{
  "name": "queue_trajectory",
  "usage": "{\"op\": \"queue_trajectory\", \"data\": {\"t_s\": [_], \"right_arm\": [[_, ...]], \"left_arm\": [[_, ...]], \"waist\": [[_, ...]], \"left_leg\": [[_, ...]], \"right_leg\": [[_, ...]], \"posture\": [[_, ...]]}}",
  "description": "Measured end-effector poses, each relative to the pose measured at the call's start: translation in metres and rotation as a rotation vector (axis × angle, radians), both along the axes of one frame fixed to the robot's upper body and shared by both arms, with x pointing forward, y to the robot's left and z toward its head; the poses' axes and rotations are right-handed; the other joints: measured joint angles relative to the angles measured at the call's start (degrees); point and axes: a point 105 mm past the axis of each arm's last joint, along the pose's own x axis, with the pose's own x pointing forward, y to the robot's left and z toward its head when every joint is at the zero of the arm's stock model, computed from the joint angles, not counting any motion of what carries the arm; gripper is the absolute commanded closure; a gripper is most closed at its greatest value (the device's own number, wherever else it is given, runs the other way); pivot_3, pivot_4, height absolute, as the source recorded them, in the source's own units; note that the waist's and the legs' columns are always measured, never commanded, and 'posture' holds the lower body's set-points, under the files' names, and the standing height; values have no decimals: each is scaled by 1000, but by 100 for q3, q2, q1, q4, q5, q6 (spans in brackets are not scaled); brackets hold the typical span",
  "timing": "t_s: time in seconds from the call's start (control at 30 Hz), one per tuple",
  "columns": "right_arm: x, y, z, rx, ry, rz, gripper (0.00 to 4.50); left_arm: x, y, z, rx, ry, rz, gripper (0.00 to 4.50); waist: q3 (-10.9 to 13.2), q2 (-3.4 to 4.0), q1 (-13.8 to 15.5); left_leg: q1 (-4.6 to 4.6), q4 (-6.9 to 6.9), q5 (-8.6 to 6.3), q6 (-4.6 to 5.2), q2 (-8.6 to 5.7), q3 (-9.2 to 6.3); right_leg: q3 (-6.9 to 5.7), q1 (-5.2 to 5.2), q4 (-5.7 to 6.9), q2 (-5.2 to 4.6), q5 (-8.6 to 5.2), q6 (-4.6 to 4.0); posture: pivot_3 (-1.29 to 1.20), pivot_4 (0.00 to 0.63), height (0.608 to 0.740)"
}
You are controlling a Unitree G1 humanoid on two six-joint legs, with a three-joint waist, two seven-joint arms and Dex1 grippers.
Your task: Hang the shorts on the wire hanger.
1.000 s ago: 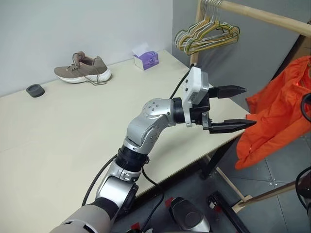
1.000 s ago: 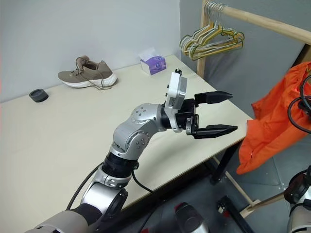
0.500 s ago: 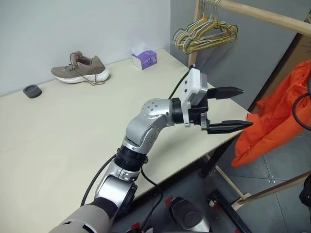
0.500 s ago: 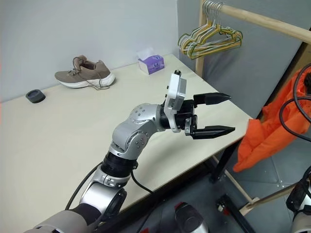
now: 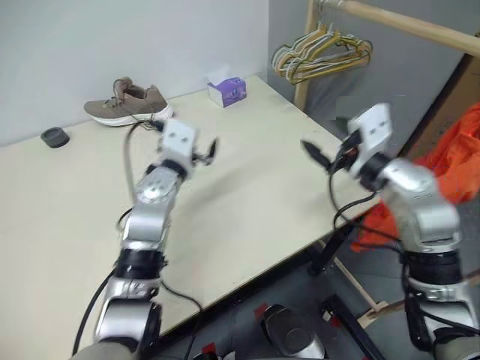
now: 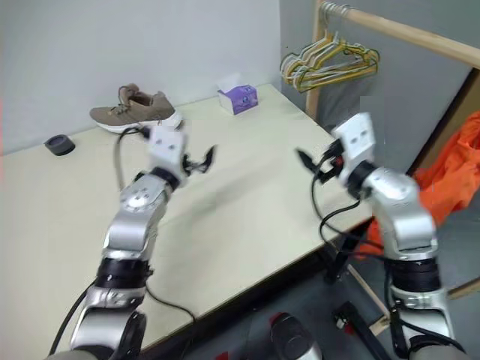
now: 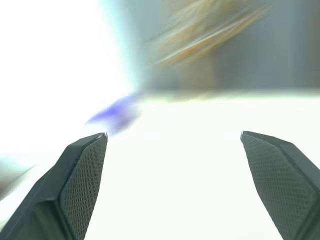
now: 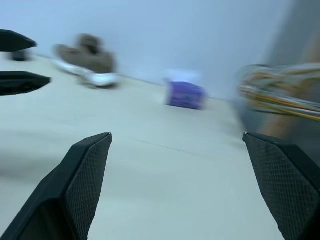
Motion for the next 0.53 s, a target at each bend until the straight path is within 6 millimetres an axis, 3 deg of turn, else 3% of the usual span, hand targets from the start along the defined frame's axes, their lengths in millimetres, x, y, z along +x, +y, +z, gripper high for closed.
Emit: {"op": "queue_trajectory", "data": {"t_s": [0.1,0.27,0.37,0.53], "right_arm": [[0,20,-22,11,39,97,20],[3,53,-69,57,142,177,20],[5,63,-79,74,169,200,20],[12,72,-73,65,137,231,20]], "left_arm": [[-18,27,-28,9,67,145,0],[-61,87,-64,-67,146,427,0],[-66,93,-57,-94,115,453,0],[-65,92,-52,-114,96,445,0]], "waist": [[-8,-9,467],[-24,-22,1147],[-23,-23,1575],[-16,-21,1989]], "left_leg": [[-66,14,1,-1,-19,-17],[-72,14,0,-3,-21,-43],[-75,29,2,-4,-23,-63],[-57,30,11,-1,-11,-77]], "right_leg": [[-14,-54,18,-25,19,-30],[-38,-58,19,-27,27,-45],[-60,-52,16,-20,33,-54],[-70,-42,23,3,33,-54]], "posture": [[-149,52,740],[-77,65,740],[-48,75,740],[7,99,740]]}}
